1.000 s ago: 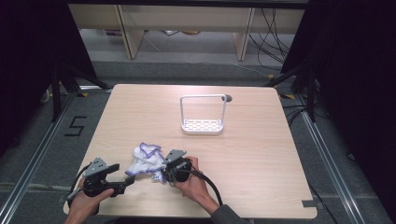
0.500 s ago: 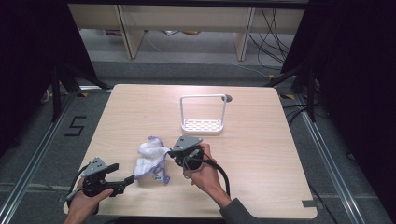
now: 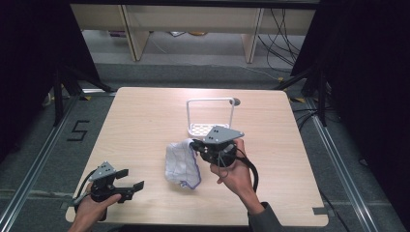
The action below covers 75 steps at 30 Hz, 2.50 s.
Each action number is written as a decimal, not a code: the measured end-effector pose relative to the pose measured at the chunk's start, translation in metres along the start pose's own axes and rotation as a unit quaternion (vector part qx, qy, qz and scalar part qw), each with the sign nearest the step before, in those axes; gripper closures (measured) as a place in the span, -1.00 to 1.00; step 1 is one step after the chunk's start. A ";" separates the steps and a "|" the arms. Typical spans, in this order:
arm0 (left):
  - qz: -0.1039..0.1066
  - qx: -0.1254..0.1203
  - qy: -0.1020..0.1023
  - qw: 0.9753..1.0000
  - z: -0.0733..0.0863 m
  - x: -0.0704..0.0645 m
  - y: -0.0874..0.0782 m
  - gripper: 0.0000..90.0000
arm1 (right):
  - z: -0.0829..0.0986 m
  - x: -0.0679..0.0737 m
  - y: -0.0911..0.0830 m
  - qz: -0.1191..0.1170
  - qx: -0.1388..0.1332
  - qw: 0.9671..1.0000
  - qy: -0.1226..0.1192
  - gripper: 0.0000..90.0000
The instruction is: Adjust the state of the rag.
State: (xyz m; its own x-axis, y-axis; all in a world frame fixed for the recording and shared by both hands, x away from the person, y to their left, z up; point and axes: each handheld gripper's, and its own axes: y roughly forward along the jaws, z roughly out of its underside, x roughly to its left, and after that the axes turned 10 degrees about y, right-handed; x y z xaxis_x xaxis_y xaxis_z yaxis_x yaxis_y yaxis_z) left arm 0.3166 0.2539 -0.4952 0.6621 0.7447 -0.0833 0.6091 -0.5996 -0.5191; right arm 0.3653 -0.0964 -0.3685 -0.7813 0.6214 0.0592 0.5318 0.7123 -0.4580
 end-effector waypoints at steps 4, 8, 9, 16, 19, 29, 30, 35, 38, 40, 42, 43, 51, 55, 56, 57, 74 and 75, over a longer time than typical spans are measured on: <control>0.004 0.000 0.003 1.000 -0.002 -0.003 0.004 -0.67 | -0.009 -0.001 -0.011 -0.001 -0.009 1.000 0.001 0.94; 0.012 0.001 0.006 1.000 -0.005 -0.006 0.007 -0.67 | -0.021 0.000 -0.025 -0.003 -0.011 1.000 0.007 0.94; 0.016 -0.001 0.008 1.000 -0.006 -0.008 0.009 -0.67 | -0.025 0.000 -0.029 0.000 -0.013 1.000 0.003 0.94; 0.029 0.001 0.018 0.999 -0.013 -0.012 0.017 -0.66 | -0.047 0.001 -0.057 0.000 -0.030 0.999 -0.014 0.94; 0.029 0.003 0.021 0.999 -0.015 -0.014 0.019 -0.66 | -0.050 0.000 -0.065 0.005 -0.029 1.000 -0.010 0.94; 0.049 0.010 0.031 0.998 -0.018 -0.017 0.027 -0.66 | 0.044 -0.046 -0.084 0.062 0.056 0.995 0.060 0.93; 0.051 0.008 0.029 0.998 -0.021 -0.018 0.032 -0.66 | 0.064 -0.057 -0.091 0.085 0.057 0.992 0.078 0.93; 0.059 0.012 0.033 0.998 -0.030 -0.024 0.044 -0.66 | 0.101 -0.075 -0.101 0.120 0.085 0.981 0.124 0.93; 0.070 0.017 0.043 0.996 -0.036 -0.032 0.058 -0.65 | 0.129 -0.096 -0.102 0.154 0.097 0.973 0.141 0.93; 0.088 0.030 0.059 0.994 -0.039 -0.044 0.071 -0.63 | 0.138 -0.102 -0.100 0.163 0.109 0.971 0.137 0.92; 0.091 0.039 0.068 0.993 -0.040 -0.051 0.080 -0.62 | 0.141 -0.106 -0.099 0.179 0.114 0.969 0.126 0.92; 0.095 0.044 0.072 0.992 -0.040 -0.055 0.085 -0.61 | 0.141 -0.106 -0.098 0.183 0.118 0.967 0.136 0.92; 0.088 0.031 0.083 0.992 -0.062 -0.054 0.108 -0.47 | 0.148 -0.112 -0.094 0.202 0.137 0.960 0.137 0.91; 0.078 0.031 0.081 0.993 -0.079 -0.046 0.128 -0.36 | 0.151 -0.117 -0.090 0.203 0.144 0.961 0.122 0.90; 0.075 0.036 0.089 0.993 -0.083 -0.044 0.134 -0.32 | 0.150 -0.115 -0.090 0.202 0.150 0.958 0.136 0.90; 0.070 0.039 0.095 0.992 -0.087 -0.042 0.139 -0.26 | 0.150 -0.115 -0.090 0.202 0.149 0.959 0.133 0.90; 0.077 0.081 0.177 0.978 -0.101 -0.054 0.206 0.13 | 0.151 -0.115 -0.085 0.193 0.138 0.964 0.122 0.88; 0.077 0.081 0.177 0.978 -0.101 -0.054 0.206 0.19 | 0.151 -0.115 -0.084 0.192 0.142 0.963 0.123 0.87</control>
State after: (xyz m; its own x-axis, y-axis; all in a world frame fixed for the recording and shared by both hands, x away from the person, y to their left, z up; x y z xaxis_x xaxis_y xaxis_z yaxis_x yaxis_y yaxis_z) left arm 0.4503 0.0605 -0.5122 0.8679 0.4835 0.1144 0.4321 -0.6209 -0.6540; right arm 0.3610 -0.2773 -0.4707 -0.4249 0.9048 0.0301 0.6282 0.3186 -0.7098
